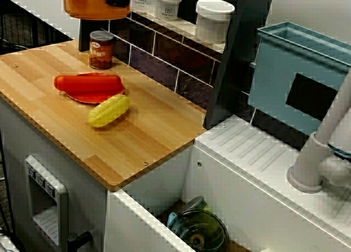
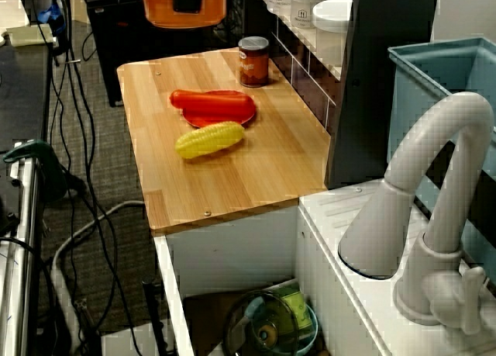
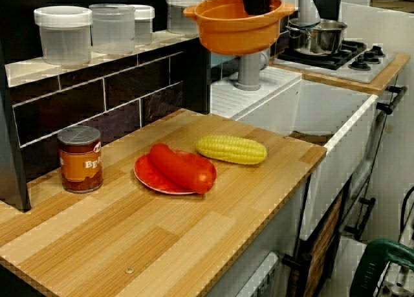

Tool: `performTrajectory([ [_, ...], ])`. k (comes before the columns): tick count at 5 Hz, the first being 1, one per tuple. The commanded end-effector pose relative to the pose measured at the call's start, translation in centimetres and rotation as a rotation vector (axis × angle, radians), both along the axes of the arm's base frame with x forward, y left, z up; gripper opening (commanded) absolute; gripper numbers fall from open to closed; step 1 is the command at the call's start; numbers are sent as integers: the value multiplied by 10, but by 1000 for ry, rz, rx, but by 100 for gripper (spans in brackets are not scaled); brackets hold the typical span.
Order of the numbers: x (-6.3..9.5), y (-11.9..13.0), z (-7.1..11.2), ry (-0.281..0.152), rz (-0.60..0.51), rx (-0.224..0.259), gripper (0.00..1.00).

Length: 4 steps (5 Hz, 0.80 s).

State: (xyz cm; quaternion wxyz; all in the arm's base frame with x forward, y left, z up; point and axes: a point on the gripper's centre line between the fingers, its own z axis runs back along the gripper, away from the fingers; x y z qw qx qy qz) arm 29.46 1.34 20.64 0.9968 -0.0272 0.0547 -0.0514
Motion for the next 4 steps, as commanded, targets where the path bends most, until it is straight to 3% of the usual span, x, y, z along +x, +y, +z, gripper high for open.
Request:
performTrajectory([
  [1,2,-15,24,-61,-15,-6,0],
  [3,-5,-34,20,-41,-46,3,0],
  [4,-17,-45,13,-38,-73,14,0],
])
